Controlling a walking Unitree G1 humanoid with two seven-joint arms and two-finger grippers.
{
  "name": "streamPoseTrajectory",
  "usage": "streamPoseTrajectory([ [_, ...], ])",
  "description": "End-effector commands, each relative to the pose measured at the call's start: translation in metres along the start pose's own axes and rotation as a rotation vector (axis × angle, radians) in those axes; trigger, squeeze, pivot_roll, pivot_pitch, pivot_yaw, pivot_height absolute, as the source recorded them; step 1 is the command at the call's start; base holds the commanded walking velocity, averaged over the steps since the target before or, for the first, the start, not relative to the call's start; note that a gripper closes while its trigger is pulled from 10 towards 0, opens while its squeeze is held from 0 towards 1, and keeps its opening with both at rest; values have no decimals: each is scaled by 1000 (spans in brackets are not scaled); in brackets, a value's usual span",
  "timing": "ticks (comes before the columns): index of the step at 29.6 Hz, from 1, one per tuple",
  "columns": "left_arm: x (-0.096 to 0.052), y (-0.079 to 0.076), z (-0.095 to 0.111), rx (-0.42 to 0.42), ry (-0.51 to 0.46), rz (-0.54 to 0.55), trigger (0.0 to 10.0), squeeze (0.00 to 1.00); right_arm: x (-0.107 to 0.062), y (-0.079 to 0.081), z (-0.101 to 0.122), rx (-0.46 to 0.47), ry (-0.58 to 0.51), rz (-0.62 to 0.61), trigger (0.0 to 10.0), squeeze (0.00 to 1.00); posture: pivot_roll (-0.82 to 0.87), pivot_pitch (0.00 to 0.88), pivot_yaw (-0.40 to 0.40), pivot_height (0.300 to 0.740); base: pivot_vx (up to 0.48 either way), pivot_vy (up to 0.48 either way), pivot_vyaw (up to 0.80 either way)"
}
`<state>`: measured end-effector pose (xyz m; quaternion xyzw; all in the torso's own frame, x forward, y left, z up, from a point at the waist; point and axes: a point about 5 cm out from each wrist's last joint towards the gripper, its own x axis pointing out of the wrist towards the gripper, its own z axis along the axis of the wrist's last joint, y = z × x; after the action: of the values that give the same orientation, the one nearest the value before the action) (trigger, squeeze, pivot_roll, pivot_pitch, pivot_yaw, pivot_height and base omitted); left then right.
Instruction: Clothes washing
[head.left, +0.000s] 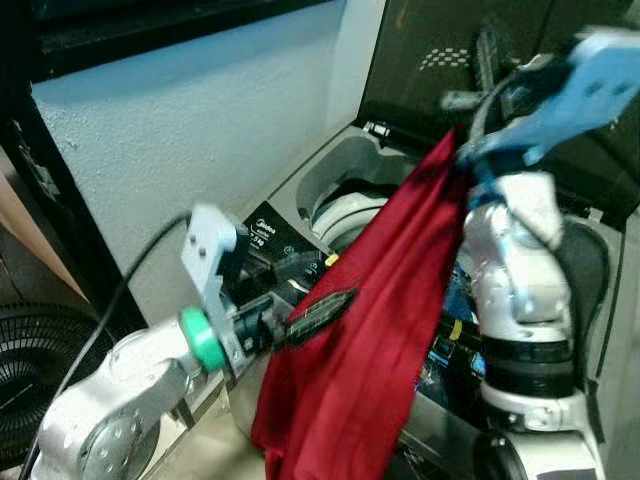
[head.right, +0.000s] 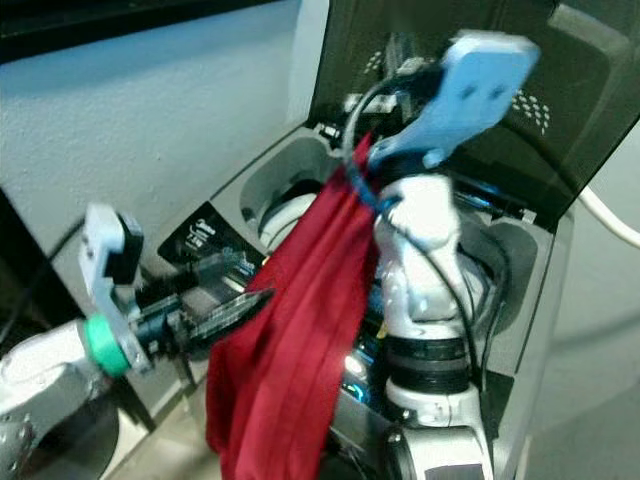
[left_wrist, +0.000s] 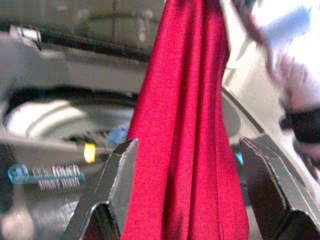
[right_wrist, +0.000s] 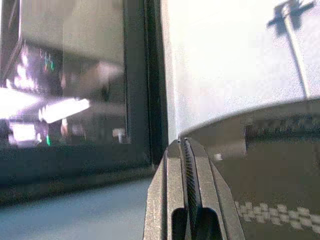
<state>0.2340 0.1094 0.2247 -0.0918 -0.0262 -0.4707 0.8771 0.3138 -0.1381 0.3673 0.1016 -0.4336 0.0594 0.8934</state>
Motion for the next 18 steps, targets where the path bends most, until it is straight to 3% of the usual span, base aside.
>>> streamPoseTrajectory([
  [1,1,-1,-7,-45,19,-20,10000,0,7,-1,18,59,-68,4,10000,0,141,23,-28,740,0,0,0],
  [2,3,0,-14,-78,46,-36,10000,0,13,2,33,154,-111,48,10000,0,138,21,-27,740,0,0,0],
  [4,3,0,-15,-84,52,-40,10000,0,14,3,37,176,-120,61,10000,0,138,21,-27,740,0,0,0],
  [5,7,3,-24,-121,76,-46,10000,0,20,8,53,261,-165,123,10000,0,130,19,-23,740,0,0,0],
  [8,7,4,-25,-133,83,-50,10000,0,21,9,57,283,-176,141,10000,0,130,19,-23,740,0,0,0],
  [9,12,8,-30,-130,105,-49,10000,0,25,12,65,330,-197,184,10000,0,123,16,-21,740,0,0,0],
  [11,29,21,-38,-62,153,-49,10000,0,31,17,83,430,-245,278,10000,0,114,13,-21,740,0,0,0],
  [14,37,26,-36,-37,152,-53,10000,0,34,18,89,454,-256,312,10000,0,106,11,-19,740,0,0,0],
  [15,50,34,-31,27,153,-64,10000,0,36,21,99,488,-273,367,10000,0,97,8,-16,740,0,0,0],
  [18,58,39,-28,80,161,-69,10000,0,37,22,106,510,-283,401,10000,0,97,8,-16,740,0,0,0],
])
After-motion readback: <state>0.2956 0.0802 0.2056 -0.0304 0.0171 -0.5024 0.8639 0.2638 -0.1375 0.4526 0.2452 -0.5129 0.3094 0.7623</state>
